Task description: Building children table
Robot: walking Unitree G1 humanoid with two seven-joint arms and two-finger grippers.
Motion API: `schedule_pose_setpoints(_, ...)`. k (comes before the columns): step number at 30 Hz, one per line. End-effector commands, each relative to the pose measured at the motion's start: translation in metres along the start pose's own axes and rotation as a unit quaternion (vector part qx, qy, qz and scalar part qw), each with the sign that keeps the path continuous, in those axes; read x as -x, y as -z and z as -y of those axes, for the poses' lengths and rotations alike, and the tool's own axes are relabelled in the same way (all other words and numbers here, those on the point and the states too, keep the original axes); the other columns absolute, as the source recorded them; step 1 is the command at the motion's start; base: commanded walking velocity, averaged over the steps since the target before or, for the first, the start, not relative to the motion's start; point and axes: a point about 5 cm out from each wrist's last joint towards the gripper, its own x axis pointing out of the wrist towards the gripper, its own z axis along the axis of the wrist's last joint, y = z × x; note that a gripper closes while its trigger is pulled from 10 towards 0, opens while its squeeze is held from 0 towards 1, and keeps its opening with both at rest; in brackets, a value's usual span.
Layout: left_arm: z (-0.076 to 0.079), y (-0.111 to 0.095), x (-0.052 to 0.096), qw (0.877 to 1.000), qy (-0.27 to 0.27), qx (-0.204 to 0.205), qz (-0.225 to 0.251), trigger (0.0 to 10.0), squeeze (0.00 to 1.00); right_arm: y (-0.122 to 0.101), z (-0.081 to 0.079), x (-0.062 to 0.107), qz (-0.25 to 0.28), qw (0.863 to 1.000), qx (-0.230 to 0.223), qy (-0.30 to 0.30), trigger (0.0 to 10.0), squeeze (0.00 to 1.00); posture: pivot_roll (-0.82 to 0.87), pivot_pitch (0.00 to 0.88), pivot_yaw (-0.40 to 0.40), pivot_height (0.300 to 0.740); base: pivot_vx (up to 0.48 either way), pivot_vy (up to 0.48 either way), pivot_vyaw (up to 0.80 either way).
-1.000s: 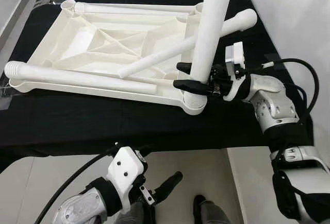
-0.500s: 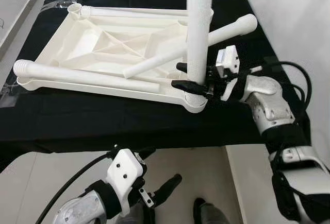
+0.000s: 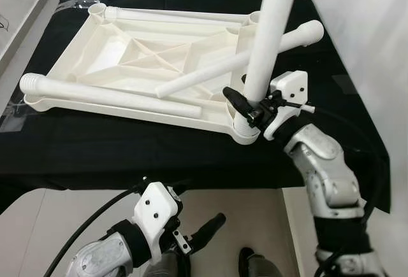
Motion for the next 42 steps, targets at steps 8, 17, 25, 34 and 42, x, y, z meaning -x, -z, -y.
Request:
schedule_pose_setpoints(8, -0.001, 0.006, 0.001, 1.000, 0.001, 0.003, -0.006, 10.0, 0.00, 0.038, -0.002, 0.021, -0.125, 0.984, 0.020, 0.122, 10.0, 0.00, 0.05, 0.295, 0.062, 0.740, 0.000, 0.000, 0.00)
schedule_pose_setpoints(17, -0.004, 0.008, 0.000, 1.000, 0.002, 0.000, -0.008, 10.0, 0.00, 0.034, -0.020, 0.021, -0.072, 0.997, 0.015, 0.026, 10.0, 0.00, 0.05, 0.279, 0.074, 0.740, 0.000, 0.000, 0.00)
schedule_pose_setpoints(25, -0.003, 0.009, -0.002, 1.000, 0.002, 0.000, -0.006, 10.0, 0.00, 0.033, -0.002, 0.026, -0.085, 0.982, 0.075, -0.148, 10.0, 0.00, 0.05, 0.272, 0.065, 0.740, 0.000, 0.000, 0.00)
schedule_pose_setpoints(34, -0.001, 0.009, -0.001, 1.000, 0.001, 0.000, -0.003, 10.0, 0.00, 0.036, 0.025, 0.014, -0.115, 0.964, 0.091, -0.220, 10.0, 0.00, 0.06, 0.276, 0.062, 0.740, 0.000, 0.000, 0.00)
schedule_pose_setpoints(42, 0.000, 0.007, 0.000, 1.000, -0.001, 0.001, -0.002, 10.0, 0.00, 0.038, 0.037, -0.002, -0.143, 0.963, 0.103, -0.201, 10.0, 0.00, 0.06, 0.289, 0.058, 0.740, 0.000, 0.000, 0.00)
